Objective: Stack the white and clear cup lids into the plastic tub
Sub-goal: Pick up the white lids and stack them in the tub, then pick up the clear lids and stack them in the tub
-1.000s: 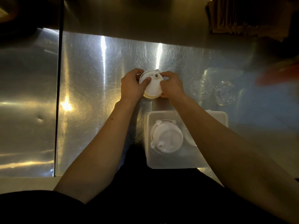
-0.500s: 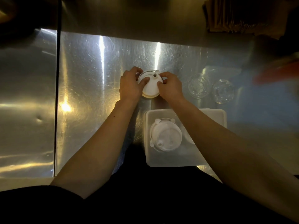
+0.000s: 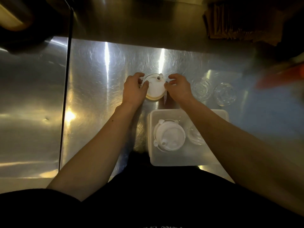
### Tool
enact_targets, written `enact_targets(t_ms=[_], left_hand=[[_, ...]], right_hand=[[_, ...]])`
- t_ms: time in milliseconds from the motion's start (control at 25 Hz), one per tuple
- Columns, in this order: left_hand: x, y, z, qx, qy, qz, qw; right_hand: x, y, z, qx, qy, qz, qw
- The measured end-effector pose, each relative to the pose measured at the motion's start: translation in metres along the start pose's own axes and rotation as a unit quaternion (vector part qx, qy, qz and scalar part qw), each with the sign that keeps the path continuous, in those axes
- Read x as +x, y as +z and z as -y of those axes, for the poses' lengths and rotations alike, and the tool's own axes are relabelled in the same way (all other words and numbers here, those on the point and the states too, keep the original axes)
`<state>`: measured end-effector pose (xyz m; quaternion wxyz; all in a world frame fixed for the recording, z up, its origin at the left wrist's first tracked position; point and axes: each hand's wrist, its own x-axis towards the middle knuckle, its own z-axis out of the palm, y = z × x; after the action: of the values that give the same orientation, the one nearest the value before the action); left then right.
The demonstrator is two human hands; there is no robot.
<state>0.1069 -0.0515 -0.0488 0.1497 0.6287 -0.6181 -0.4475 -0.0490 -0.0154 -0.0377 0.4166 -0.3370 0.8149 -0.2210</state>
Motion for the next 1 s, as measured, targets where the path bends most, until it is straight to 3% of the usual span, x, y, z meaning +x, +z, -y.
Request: enact_targets(t_ms=[480, 1000], left_hand=[[-0.052, -0.005, -0.018, -0.022, 0.085, -0.022, 0.996], [-0.075, 0.047, -0.074, 0.033, 0.202, 0.016, 0.979]], right_hand=[[-0.053, -0.033, -0.012, -0.133, -0.191, -0.065, 0.97], [-0.076, -0.113, -0.069, -0.124, -0.184, -0.161, 0.962]])
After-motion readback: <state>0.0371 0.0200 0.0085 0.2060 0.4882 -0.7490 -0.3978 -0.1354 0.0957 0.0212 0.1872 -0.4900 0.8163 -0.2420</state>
